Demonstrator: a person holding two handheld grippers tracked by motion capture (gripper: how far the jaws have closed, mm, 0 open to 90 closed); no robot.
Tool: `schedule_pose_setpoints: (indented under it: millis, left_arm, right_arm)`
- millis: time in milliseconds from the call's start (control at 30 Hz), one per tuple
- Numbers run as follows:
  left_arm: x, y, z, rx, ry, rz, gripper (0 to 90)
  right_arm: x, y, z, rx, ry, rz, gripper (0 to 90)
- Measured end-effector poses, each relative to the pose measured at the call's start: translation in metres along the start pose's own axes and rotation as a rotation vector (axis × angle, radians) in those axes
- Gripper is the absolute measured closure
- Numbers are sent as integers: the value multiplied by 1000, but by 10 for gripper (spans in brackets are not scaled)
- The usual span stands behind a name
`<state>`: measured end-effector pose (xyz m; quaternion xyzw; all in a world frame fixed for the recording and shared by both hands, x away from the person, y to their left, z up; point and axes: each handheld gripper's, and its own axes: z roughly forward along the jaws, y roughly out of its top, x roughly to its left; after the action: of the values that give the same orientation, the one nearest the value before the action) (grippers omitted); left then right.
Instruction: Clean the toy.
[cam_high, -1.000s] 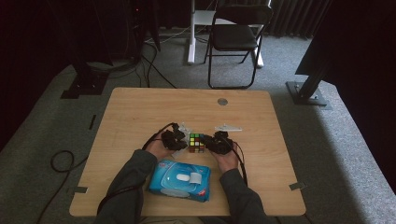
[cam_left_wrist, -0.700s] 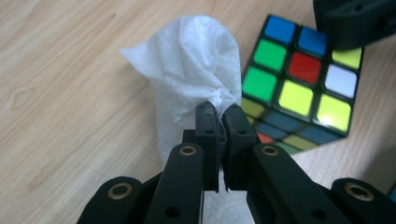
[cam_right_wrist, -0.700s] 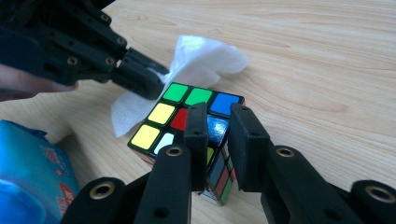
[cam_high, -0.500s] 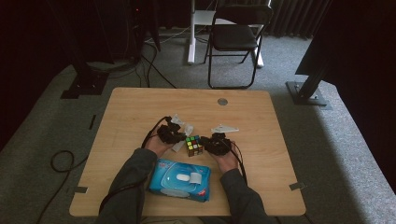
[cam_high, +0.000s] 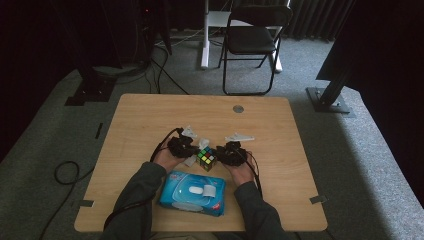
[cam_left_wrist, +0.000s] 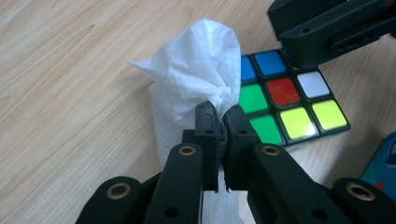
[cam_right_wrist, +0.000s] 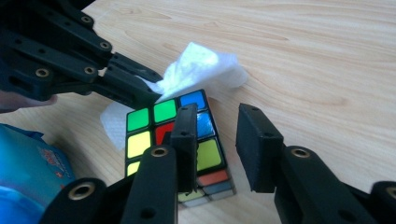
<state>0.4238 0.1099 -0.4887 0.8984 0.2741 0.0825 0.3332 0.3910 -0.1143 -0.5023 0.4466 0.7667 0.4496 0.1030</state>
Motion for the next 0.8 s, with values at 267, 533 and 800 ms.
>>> schedule_pose_setpoints:
  millis: [267, 533, 800]
  left_arm:
    - [-6, -5, -4, -1, -15, 13, 863]
    - [-11, -5, -5, -12, -44, 28, 863]
    - [-13, -4, -4, -16, -37, 37, 864]
  right_arm:
    - [5, 1, 2, 27, -28, 19, 673]
    - [3, 7, 7, 26, -63, 16, 651]
    - [0, 10, 10, 26, -97, 33, 660]
